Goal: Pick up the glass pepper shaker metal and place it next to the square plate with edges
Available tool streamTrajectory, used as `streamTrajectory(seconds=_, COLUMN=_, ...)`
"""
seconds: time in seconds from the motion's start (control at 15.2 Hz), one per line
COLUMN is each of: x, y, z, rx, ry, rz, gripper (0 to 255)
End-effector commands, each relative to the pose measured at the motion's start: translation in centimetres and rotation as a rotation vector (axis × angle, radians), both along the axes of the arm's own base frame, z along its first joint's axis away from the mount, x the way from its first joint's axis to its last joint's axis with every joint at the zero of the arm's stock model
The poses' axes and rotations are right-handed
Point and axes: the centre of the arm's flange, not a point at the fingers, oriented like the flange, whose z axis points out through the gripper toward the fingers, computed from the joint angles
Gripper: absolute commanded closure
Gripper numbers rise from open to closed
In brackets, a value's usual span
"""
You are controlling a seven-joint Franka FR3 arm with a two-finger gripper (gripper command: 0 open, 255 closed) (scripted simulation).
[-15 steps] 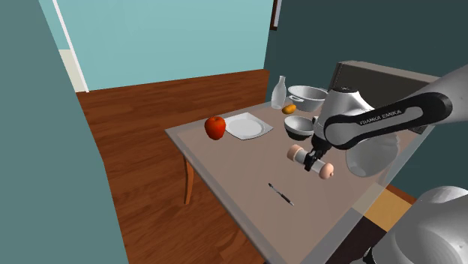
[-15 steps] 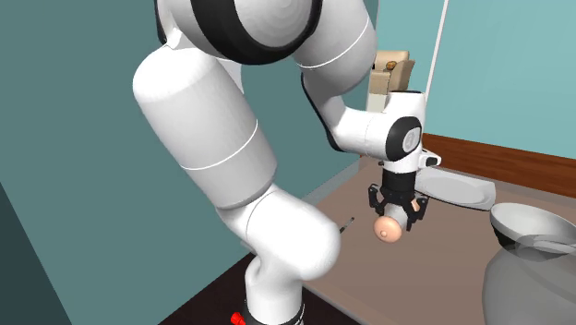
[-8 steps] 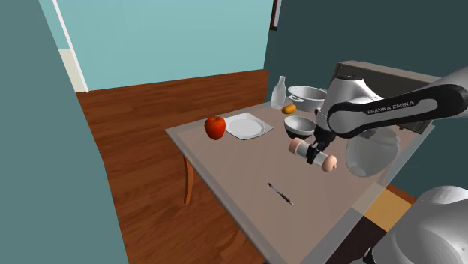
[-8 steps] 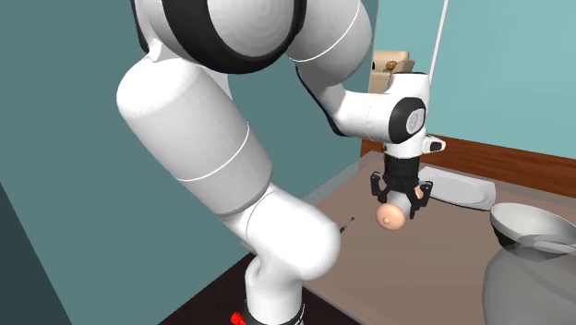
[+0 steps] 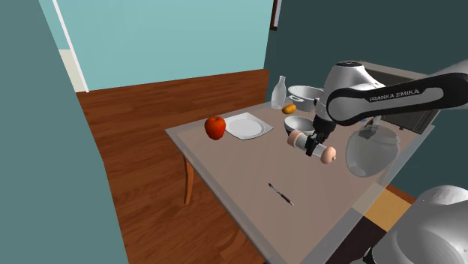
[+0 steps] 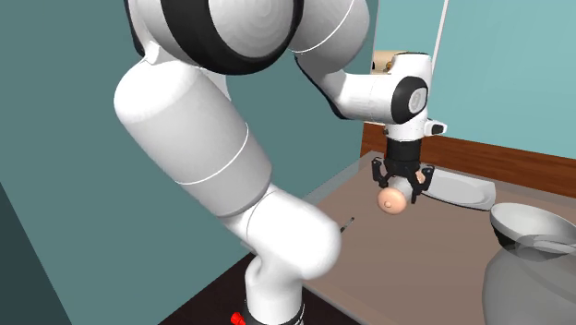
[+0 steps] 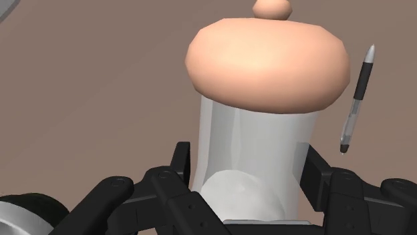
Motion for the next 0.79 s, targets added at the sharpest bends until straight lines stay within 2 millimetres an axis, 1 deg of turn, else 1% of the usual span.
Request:
streamTrajectory(seconds=0.0, x=2.1, y=1.3, z=0.2, rx=0.0, ry=0.0, rz=0.0, gripper=255)
streamTrajectory(seconds=0.73, x=14.9, y=8.2, z=0.7, rx=0.0, ry=0.0, rz=0.0, gripper=255)
